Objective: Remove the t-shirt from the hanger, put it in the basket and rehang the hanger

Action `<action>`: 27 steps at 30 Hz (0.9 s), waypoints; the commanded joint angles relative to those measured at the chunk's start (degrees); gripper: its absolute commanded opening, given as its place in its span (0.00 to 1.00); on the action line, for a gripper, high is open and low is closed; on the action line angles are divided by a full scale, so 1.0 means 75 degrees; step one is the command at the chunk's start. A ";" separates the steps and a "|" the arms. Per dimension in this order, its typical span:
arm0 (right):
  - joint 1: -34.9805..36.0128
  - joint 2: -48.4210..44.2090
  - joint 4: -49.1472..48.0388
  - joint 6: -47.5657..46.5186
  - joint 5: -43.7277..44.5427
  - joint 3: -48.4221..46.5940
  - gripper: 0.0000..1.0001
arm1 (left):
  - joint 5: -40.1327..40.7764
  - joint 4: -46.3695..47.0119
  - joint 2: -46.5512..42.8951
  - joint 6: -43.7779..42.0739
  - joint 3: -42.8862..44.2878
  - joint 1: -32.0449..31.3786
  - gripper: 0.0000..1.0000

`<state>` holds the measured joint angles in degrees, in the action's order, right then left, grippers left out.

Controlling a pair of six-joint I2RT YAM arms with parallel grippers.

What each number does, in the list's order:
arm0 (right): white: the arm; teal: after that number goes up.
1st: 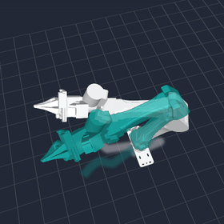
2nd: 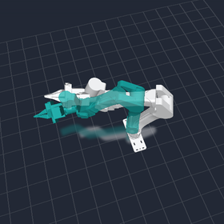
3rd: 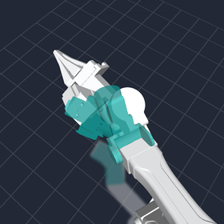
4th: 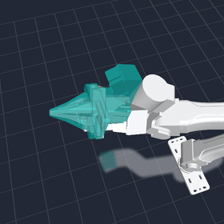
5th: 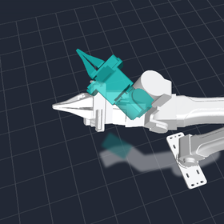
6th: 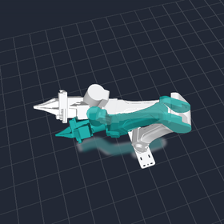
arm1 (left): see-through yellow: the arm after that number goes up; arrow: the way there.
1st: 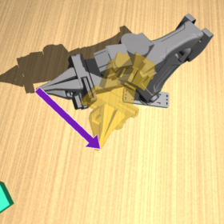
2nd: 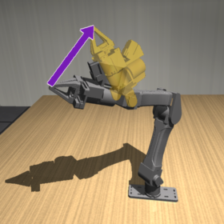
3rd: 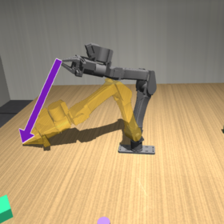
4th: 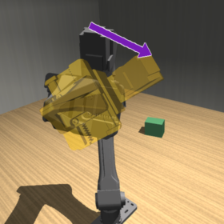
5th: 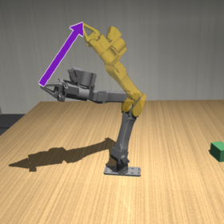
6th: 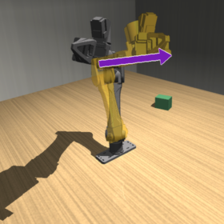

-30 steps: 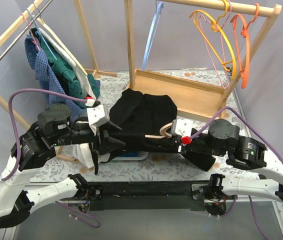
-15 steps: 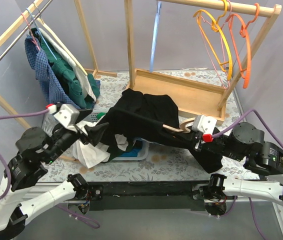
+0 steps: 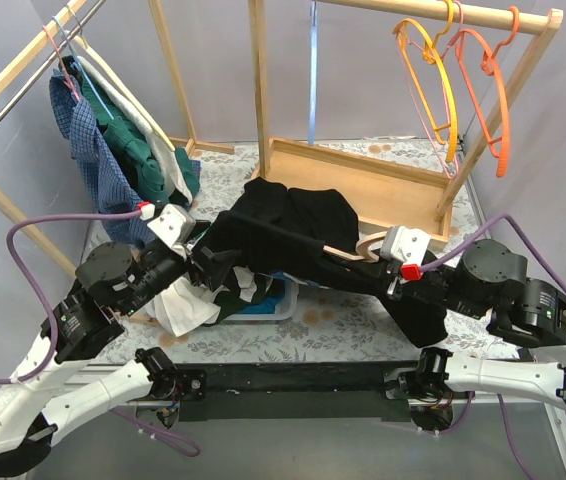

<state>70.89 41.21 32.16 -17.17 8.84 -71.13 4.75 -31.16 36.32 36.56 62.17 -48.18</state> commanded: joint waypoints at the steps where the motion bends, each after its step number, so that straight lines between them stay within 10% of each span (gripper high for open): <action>1: -0.0019 0.0048 -0.0585 -0.0137 -0.0089 -0.0406 0.01 | -0.0551 0.0568 -0.0120 -0.0034 -0.0039 -0.0021 0.79; 3: -0.0019 0.0083 -0.0597 -0.0137 -0.0136 -0.0406 0.01 | -0.0470 0.0580 0.0044 -0.0046 -0.0075 -0.0021 0.77; 10: -0.0019 0.0013 -0.0410 -0.0148 -0.0007 -0.0512 0.01 | 0.0490 0.0405 0.0583 -0.0081 -0.0191 -0.0009 0.17; 20: -0.0019 -0.0175 -0.0187 -0.0207 0.0239 -0.0582 0.01 | -0.0035 -0.0147 0.0725 0.0071 -0.0426 -0.0021 0.46; 27: -0.0019 -0.0163 -0.0163 -0.0230 0.0263 -0.0535 0.01 | 0.0127 -0.0064 0.0794 -0.0010 -0.0450 -0.0009 0.27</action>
<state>70.85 40.97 36.88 -18.22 10.00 -71.50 4.99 -30.41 41.89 37.15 58.76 -48.23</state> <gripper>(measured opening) 0.115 0.368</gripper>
